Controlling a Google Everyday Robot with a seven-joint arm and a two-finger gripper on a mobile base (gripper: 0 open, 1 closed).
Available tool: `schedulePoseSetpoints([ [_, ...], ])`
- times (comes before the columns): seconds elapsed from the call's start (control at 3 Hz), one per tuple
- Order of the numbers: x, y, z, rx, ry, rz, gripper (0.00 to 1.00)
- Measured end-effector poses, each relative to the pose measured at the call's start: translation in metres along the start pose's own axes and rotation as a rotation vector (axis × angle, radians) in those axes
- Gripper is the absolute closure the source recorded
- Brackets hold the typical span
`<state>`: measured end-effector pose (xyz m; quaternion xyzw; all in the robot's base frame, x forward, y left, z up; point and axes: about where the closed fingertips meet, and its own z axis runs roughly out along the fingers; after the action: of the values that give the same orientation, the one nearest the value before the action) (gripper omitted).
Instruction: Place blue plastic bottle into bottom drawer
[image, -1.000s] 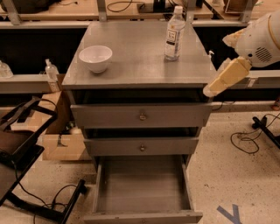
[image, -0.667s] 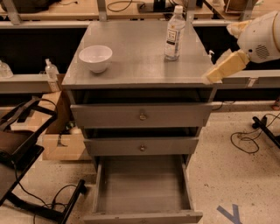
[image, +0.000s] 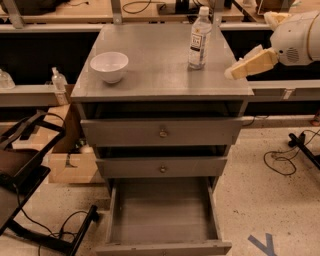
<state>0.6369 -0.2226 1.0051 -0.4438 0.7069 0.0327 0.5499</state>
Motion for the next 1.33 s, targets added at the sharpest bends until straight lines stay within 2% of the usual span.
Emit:
schedulePoseSetpoints([
  [0.33, 0.000, -0.001, 0.002, 0.003, -0.006, 0.006, 0.00],
  [0.67, 0.003, -0.013, 0.026, 0.047, -0.070, 0.063, 0.00],
  [1.0, 0.004, -0.037, 0.062, 0.107, -0.127, 0.107, 0.00],
  [1.33, 0.004, -0.061, 0.108, 0.134, -0.147, 0.134, 0.00],
])
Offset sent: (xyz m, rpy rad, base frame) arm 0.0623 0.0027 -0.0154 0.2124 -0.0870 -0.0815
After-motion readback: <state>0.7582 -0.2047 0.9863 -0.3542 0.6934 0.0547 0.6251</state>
